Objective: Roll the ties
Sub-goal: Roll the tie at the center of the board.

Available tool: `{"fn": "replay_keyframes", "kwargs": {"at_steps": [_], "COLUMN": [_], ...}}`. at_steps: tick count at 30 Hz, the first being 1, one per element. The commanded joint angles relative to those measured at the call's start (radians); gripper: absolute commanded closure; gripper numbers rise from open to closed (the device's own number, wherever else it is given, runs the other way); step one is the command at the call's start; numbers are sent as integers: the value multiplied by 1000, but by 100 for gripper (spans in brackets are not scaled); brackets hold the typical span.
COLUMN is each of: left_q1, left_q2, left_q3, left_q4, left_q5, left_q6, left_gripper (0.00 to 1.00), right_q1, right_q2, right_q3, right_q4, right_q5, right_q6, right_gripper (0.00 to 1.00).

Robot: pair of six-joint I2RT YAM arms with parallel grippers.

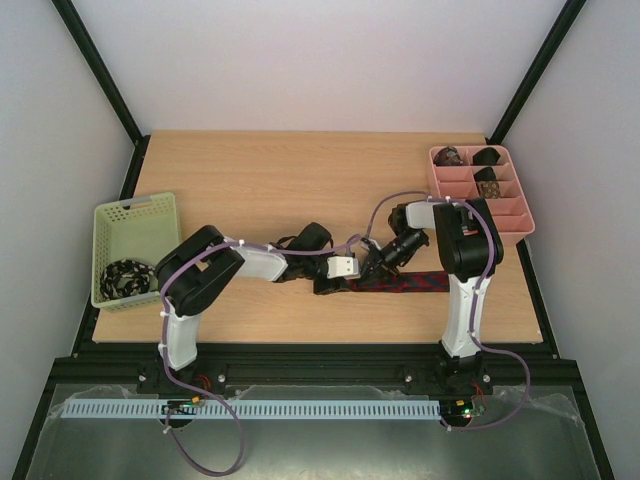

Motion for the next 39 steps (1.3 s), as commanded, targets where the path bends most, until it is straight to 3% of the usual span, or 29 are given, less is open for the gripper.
{"fn": "replay_keyframes", "kwargs": {"at_steps": [1,6,8,13,19,24,26,32,39], "left_q1": [-3,-3,-6,-6,-6,-6,-6,0,25], "left_q2": [40,33,33,35,43,43,44,42,-14], "left_q3": [13,-1,-1,-4,1,-2,-2,-4,-23], "left_q4": [-131,-162,-169,-176,-177,-177,-177,-175,-106], "left_q5": [-15,-30,-32,-37,-42,-43,-43,-43,16], "left_q6": [26,10,-1,-16,-16,-18,-20,-21,-73], "left_gripper": [59,63,63,63,63,63,63,60,38], "right_q1": [5,5,5,19,52,53,61,56,27], "right_q2": [47,-34,-62,-98,-71,-77,-70,-30,-4], "right_q3": [6,38,42,42,67,84,84,60,-16], "right_q4": [44,-26,-58,-96,-92,-101,-97,-76,46], "right_q5": [184,99,31,-73,-81,-91,-85,28,172], "right_q6": [-9,-26,-34,-36,-32,-37,-37,-46,-49], "right_gripper": [98,69,63,58,58,51,55,95,99]}}
